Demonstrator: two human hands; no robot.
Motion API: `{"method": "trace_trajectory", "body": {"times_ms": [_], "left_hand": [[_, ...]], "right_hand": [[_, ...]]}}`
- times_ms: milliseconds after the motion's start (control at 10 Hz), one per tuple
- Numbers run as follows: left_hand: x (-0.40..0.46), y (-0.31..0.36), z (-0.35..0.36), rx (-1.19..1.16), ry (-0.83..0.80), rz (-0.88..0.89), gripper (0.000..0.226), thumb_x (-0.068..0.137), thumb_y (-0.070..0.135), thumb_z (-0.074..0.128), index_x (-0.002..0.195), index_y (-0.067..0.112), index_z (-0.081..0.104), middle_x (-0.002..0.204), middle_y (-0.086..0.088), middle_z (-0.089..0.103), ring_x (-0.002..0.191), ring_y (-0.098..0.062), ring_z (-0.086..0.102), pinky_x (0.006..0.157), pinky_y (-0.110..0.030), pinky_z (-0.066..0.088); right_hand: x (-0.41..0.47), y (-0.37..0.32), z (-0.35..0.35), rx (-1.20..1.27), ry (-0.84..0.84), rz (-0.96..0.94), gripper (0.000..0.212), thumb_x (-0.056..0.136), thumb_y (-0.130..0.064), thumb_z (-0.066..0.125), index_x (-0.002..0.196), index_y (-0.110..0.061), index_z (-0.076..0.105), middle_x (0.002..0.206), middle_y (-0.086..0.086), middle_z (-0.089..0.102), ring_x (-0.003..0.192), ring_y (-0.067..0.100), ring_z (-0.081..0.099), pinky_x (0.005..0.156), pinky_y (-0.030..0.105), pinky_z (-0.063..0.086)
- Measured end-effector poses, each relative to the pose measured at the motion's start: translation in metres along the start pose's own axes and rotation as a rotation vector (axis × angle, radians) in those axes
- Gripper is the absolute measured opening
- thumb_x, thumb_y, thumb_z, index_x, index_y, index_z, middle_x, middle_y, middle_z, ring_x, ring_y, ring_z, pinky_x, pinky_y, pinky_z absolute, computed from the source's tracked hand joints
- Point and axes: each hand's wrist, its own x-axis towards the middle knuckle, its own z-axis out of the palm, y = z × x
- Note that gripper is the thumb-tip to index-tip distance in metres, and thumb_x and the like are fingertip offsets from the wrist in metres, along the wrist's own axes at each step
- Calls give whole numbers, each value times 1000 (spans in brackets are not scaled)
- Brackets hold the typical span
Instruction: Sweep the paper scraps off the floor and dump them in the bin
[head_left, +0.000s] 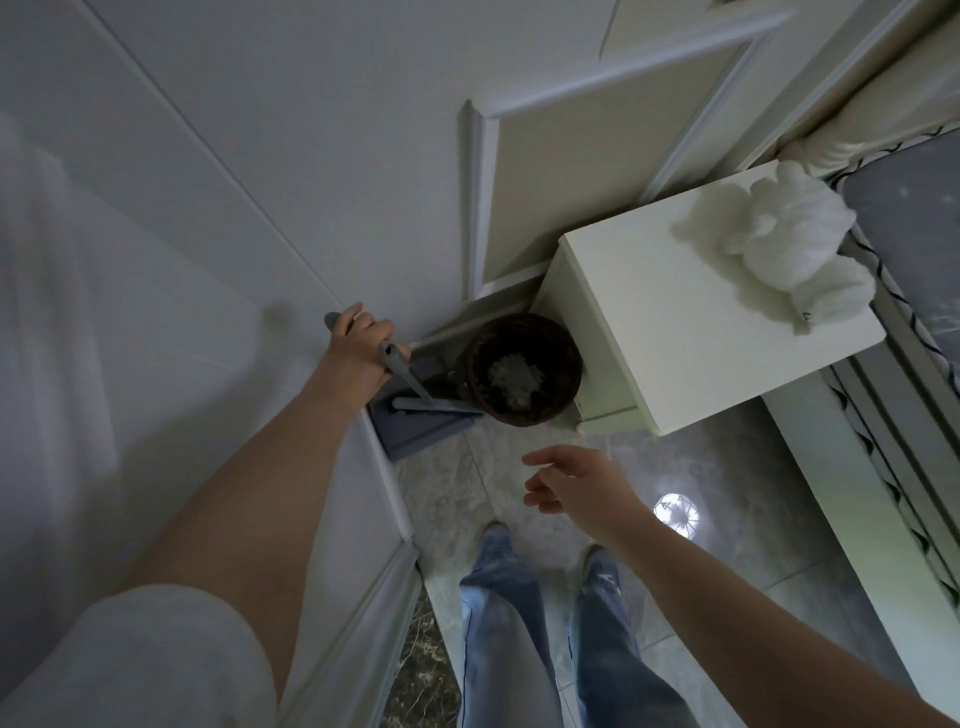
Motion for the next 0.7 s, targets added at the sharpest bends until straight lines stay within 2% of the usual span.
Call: {"method": "trace_trajectory", "body": {"times_ms": [100, 200, 300, 400, 500, 600, 700], "left_hand": [[1, -7, 6, -122, -61, -122, 16, 68, 2, 77, 62, 10, 64, 78, -14, 60, 88, -39, 62, 111, -56, 26], [-5, -16, 8, -219, -70, -253, 15, 75, 10, 76, 88, 14, 74, 127, -15, 59, 139, -41, 33, 118, -54, 3], [-10, -16, 9, -160, -97, -451, 59, 78, 19, 77, 134, 18, 58, 158, -12, 26, 149, -39, 7, 118, -52, 0], [-11, -7, 7, -290, -75, -685, 71, 86, 21, 70, 150, 22, 38, 163, -12, 3, 150, -36, 4, 119, -42, 7], [-13, 11, -1, -651, -27, -742, 74, 90, 0, 62, 154, 8, 24, 162, -12, -11, 148, -22, 16, 114, -17, 16], [-4, 24, -21, -872, 80, -836, 76, 89, -5, 57, 155, 8, 20, 161, -7, 13, 145, -22, 27, 116, -24, 24], [-12, 40, -32, -1222, 90, -1072, 67, 92, 0, 55, 150, 25, 32, 130, 10, 48, 122, -12, 50, 104, -29, 42]], "right_hand": [[9, 6, 0, 7, 16, 9, 31, 91, 1, 44, 104, -14, 69, 87, 10, 72, 77, 19, 73, 78, 34, 60], [18, 13, 7, 6, 0, 43, 32, 91, 1, 44, 105, -12, 69, 87, 10, 72, 76, 18, 73, 77, 32, 60], [21, 8, 17, 15, -27, 64, 30, 92, 1, 44, 106, -11, 67, 90, 11, 72, 79, 19, 73, 78, 32, 60], [19, -6, 28, 58, -70, 67, 30, 93, 2, 42, 109, -7, 65, 92, 15, 70, 85, 27, 72, 82, 37, 58], [17, -23, 37, 92, -90, 39, 27, 94, 2, 43, 109, -5, 64, 92, 16, 68, 89, 30, 70, 85, 41, 57], [15, -43, 43, 129, -111, -10, 27, 95, 1, 43, 111, -5, 62, 93, 16, 67, 87, 26, 70, 82, 36, 57], [17, -59, 49, 120, -82, -62, 27, 92, -3, 48, 114, -5, 65, 96, 14, 70, 89, 25, 71, 82, 35, 58]]}}
